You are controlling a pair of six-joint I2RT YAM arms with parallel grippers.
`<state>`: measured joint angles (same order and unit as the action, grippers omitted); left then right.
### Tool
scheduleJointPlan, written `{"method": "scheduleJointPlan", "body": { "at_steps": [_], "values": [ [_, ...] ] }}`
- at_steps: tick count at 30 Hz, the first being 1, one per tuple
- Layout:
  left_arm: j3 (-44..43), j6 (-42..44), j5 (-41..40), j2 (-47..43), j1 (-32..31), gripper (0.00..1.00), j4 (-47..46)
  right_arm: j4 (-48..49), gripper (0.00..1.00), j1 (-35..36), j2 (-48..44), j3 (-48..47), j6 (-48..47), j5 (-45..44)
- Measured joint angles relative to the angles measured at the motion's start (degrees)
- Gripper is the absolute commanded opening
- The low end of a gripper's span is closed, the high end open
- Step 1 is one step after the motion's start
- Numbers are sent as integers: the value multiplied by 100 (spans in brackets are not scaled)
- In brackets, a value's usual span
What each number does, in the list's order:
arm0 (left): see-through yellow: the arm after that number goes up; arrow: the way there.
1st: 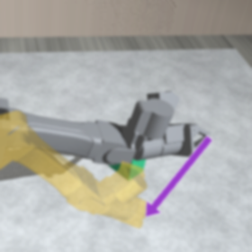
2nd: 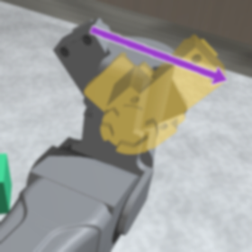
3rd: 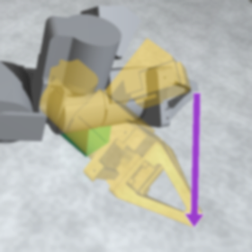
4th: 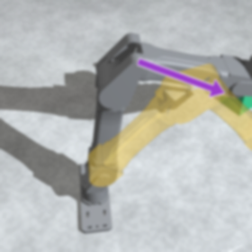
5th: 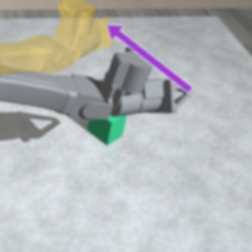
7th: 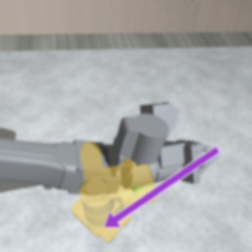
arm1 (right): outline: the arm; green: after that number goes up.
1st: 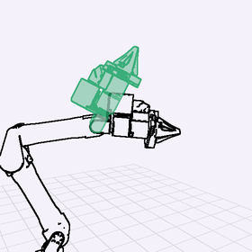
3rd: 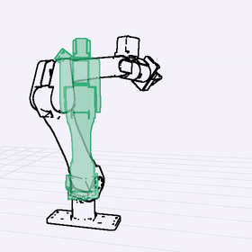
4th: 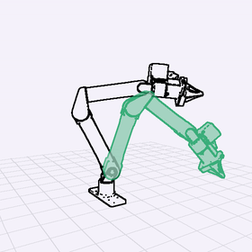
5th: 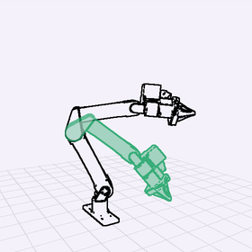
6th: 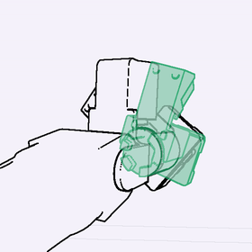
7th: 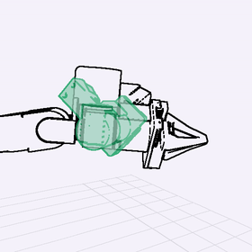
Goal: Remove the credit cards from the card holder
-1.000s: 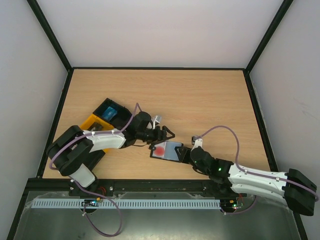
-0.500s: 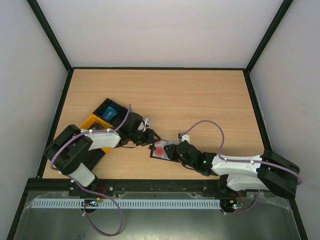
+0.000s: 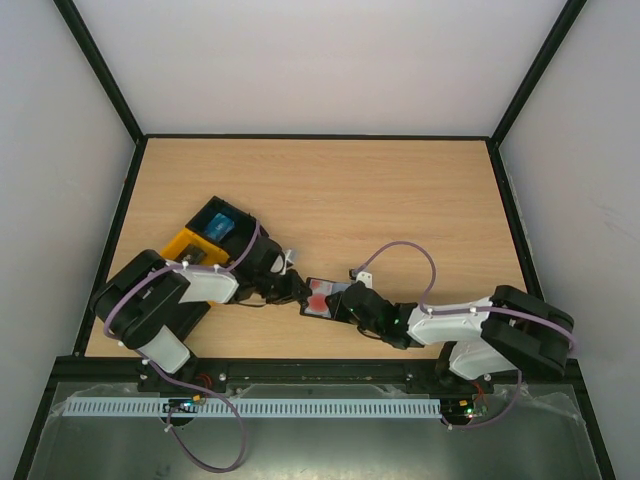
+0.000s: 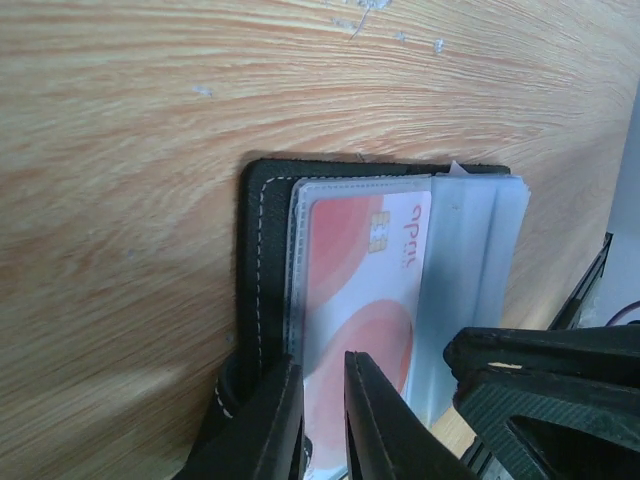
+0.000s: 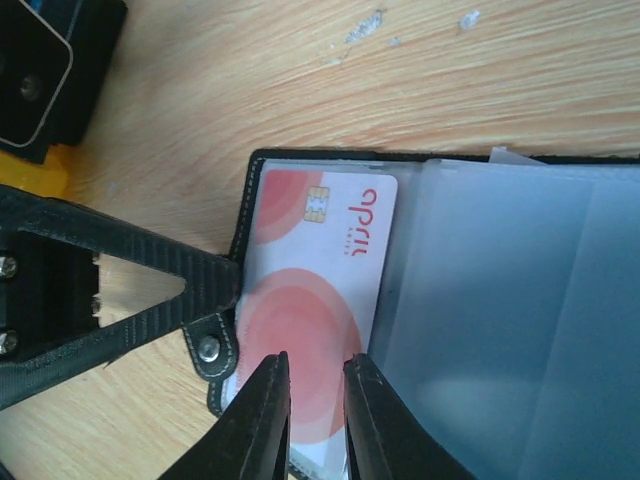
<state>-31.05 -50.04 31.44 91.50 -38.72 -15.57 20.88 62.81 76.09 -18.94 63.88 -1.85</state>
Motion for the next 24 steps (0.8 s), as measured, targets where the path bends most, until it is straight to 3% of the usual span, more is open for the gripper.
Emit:
{"method": "scheduleJointPlan", "body": {
  "at_steps": [6, 24],
  "values": [
    [109, -96, -17, -2, -107, 3, -131, -4, 17, 0, 284, -46, 7, -4],
    [129, -284, -175, -13, -350, 3, -170, 260, 16, -85, 304, 142, 131, -2]
  ]
}}
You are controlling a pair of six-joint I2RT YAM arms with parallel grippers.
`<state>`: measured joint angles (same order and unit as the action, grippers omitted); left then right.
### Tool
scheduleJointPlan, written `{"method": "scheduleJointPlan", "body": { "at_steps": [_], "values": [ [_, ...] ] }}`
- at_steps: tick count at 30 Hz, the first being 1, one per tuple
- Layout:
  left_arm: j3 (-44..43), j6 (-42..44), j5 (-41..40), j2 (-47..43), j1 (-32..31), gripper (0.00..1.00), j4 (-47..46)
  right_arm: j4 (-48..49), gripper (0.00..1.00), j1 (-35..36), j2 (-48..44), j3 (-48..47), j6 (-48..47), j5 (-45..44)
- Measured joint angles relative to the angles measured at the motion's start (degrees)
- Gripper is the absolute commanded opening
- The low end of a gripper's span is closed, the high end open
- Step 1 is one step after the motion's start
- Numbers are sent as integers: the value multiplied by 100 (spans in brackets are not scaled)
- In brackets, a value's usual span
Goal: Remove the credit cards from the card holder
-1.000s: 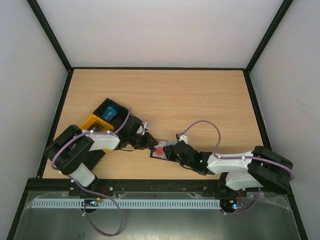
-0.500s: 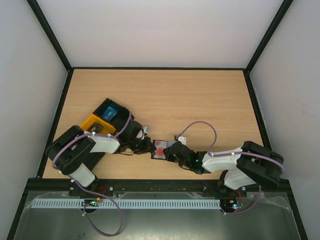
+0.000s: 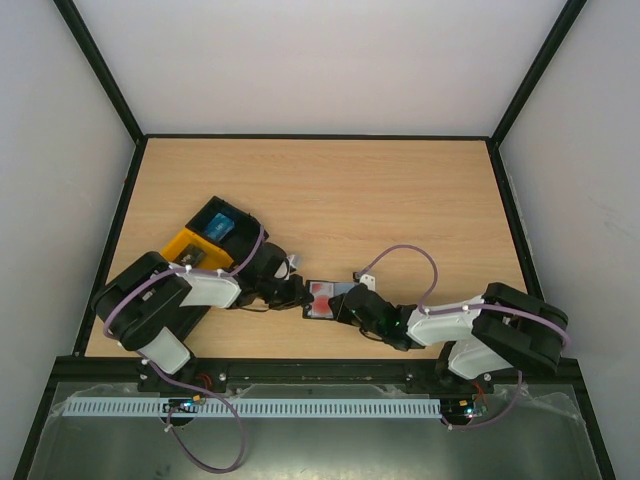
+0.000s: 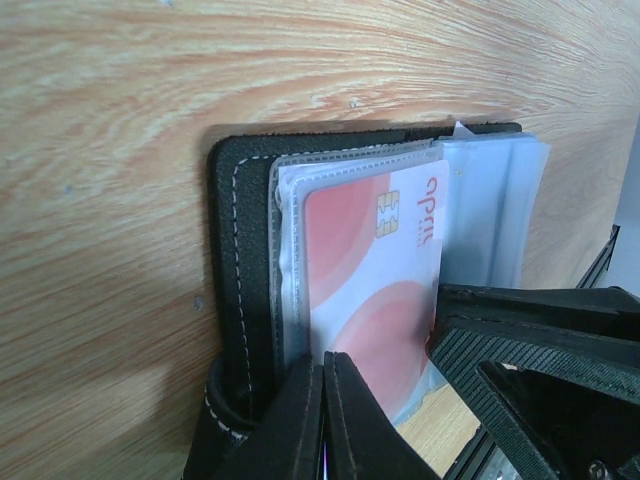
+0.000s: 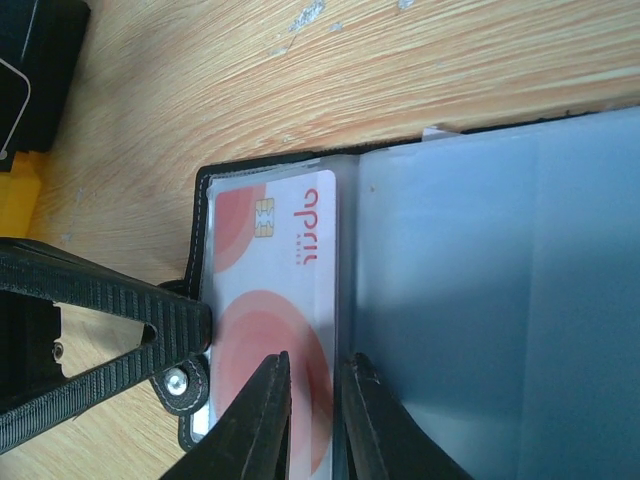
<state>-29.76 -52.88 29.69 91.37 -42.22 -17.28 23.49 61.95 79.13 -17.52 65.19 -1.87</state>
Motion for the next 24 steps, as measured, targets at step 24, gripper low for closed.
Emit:
{"method": "scheduleJointPlan", "body": {
  "at_steps": [24],
  "values": [
    [22, -24, -87, 0, -96, 3, -66, 1200, 8, -254, 190, 490, 474, 450]
  ]
}}
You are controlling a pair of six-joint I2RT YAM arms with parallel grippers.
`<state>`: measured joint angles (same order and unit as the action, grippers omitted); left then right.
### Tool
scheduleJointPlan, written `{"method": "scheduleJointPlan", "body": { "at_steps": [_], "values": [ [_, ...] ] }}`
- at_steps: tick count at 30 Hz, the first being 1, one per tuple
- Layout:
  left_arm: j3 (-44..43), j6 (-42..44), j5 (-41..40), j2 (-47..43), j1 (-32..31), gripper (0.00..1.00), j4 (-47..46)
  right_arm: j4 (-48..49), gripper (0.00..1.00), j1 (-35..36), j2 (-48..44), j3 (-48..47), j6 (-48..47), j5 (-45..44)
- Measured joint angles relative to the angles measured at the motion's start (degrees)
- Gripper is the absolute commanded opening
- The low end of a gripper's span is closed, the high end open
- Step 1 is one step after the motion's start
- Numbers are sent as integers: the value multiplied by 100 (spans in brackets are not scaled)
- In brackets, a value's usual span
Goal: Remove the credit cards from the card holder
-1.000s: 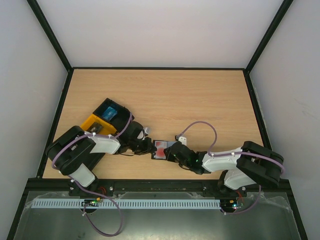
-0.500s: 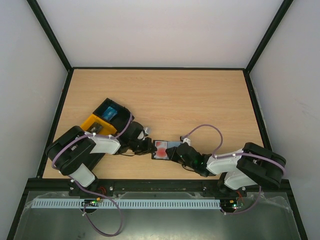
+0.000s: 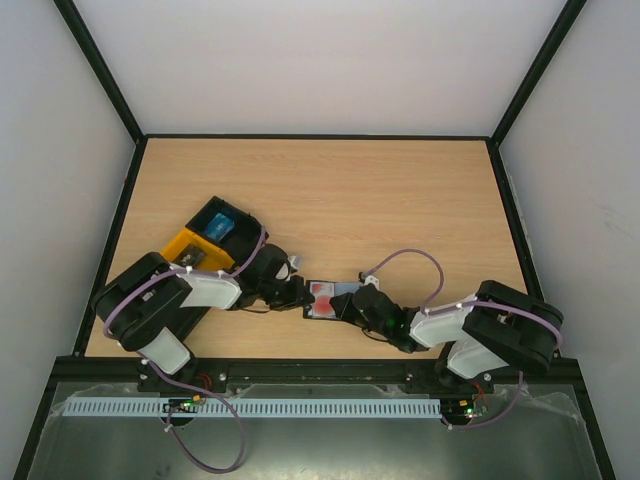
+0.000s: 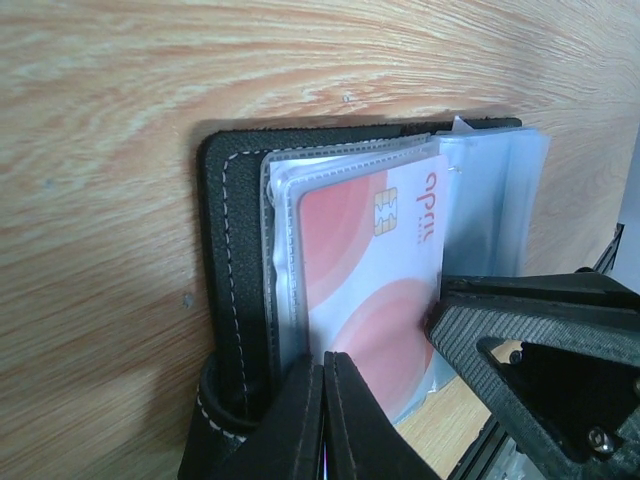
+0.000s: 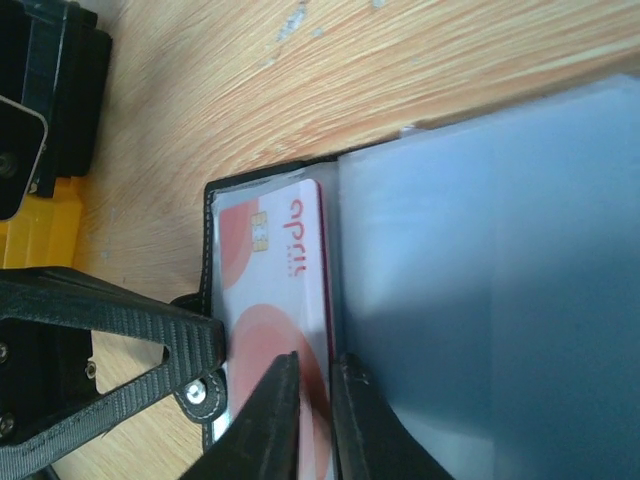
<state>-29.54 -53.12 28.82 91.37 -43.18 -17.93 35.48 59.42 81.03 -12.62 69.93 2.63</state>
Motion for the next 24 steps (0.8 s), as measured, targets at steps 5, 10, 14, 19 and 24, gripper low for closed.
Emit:
{"method": "scheduleJointPlan", "body": {
  "at_steps": [5, 10, 14, 19, 24],
  "values": [
    [7, 0, -15, 4, 0, 3, -24, 236, 2, -28, 28, 160, 111, 22],
    [15, 0, -17, 20, -20, 3, -72, 459, 2, -48, -181, 411, 195, 4],
    [35, -17, -20, 20, -22, 4, -107, 461, 2, -61, -492, 597, 254, -96],
    [35, -33, -37, 20, -33, 3, -111, 385, 2, -72, -800, 682, 299, -173],
    [35, -44, -44, 20, -48, 3, -120, 352, 2, -74, -925, 743, 369, -199]
  ]
}}
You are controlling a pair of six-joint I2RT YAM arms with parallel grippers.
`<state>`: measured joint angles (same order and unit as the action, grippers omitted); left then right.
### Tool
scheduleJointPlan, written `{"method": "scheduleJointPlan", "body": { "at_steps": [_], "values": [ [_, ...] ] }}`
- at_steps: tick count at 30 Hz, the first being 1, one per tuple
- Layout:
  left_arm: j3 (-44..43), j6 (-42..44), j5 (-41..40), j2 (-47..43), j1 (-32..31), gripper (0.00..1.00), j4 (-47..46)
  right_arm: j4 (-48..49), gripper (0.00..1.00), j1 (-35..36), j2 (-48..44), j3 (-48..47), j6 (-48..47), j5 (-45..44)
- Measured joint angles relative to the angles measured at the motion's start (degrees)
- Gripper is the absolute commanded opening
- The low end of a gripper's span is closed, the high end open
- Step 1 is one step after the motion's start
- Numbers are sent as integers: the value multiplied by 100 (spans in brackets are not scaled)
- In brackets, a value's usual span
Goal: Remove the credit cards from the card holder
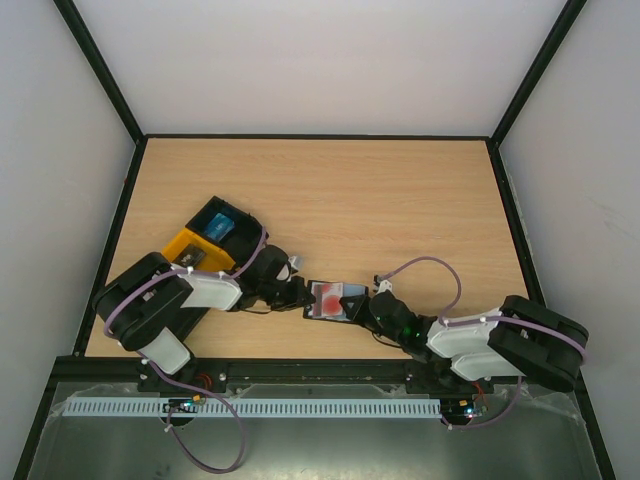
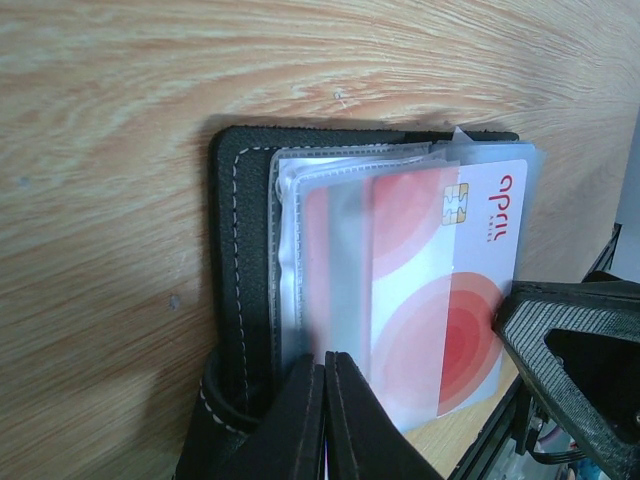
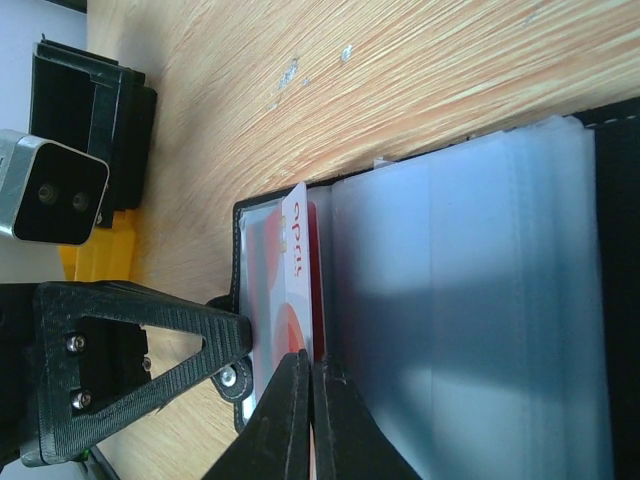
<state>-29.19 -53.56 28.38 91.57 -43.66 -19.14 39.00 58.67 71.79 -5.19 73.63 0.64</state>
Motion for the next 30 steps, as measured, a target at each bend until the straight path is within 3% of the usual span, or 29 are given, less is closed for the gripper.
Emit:
{"method": "scheduleJointPlan", "body": {
  "at_steps": [14, 17, 22, 30],
  "values": [
    [0, -63, -35, 20, -79, 3, -63, 358, 15, -22, 525, 2, 140, 52],
    [0, -66, -35, 20, -85, 3, -66, 470, 13, -24, 601, 2, 153, 74],
    [0, -66, -37, 20, -85, 3, -63, 505, 2, -35, 623, 20, 168, 81],
    [0, -70, -37, 20, -85, 3, -66, 448, 2, -50, 326, 96, 157, 50]
  ]
}}
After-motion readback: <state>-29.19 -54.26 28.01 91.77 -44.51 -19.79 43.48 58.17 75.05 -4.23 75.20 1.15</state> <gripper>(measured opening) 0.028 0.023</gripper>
